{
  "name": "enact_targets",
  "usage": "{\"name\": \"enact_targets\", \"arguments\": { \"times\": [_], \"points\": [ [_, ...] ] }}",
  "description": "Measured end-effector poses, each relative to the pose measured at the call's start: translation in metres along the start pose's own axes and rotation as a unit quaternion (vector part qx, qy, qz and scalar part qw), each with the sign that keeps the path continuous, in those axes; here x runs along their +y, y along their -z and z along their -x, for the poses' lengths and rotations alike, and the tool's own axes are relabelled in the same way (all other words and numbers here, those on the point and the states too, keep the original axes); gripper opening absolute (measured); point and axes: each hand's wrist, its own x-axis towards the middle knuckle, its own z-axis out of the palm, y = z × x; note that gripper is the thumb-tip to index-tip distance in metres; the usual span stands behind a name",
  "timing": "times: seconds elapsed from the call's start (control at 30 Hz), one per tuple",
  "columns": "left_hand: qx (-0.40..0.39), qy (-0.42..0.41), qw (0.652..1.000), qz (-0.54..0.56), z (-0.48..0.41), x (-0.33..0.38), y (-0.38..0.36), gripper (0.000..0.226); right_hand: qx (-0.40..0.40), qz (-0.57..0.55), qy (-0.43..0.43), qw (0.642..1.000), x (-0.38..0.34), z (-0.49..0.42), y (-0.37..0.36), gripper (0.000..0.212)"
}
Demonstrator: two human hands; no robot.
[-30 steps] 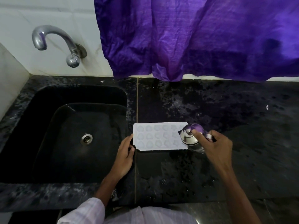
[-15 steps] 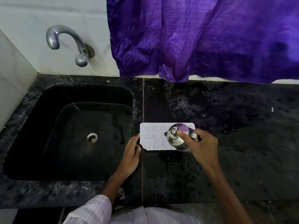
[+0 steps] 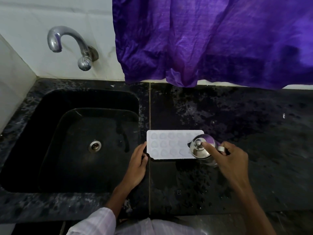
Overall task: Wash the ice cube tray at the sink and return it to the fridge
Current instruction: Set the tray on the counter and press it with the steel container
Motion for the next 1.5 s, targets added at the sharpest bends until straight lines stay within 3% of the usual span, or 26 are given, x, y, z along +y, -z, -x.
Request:
{"name": "enact_targets", "arguments": {
  "times": [0.27,0.37,0.47,0.63,0.97,1.13,1.5],
  "points": [
    [0.005,0.001,1.000,-0.016,-0.002,-0.002,-0.001,0.055,0.051,-0.040,-0.074,0.995,0.021,-0.003,0.026,0.062],
    [0.006,0.001,1.000,-0.022,-0.001,-0.003,-0.003,0.049,0.063,-0.115,-0.100,0.986,0.019,-0.009,0.031,0.068],
    [0.006,0.005,1.000,-0.024,-0.002,-0.007,-0.004,0.048,0.068,-0.208,-0.114,0.969,0.012,-0.022,0.030,0.056],
    [0.015,0.003,1.000,-0.025,0.000,0.000,-0.005,0.054,0.062,-0.332,-0.147,0.930,0.000,-0.061,0.011,0.055],
    [0.046,0.005,0.999,-0.021,-0.001,0.009,-0.005,0.044,-0.083,-0.427,-0.150,0.888,-0.035,-0.147,-0.100,0.023],
    [0.075,0.005,0.997,-0.015,0.000,0.015,-0.010,0.041,-0.146,-0.434,-0.166,0.873,-0.034,-0.167,-0.146,0.018],
    [0.115,0.046,0.992,-0.025,0.000,0.021,-0.017,0.043,-0.193,-0.411,-0.196,0.869,-0.012,-0.177,-0.181,0.020]
  ]
}}
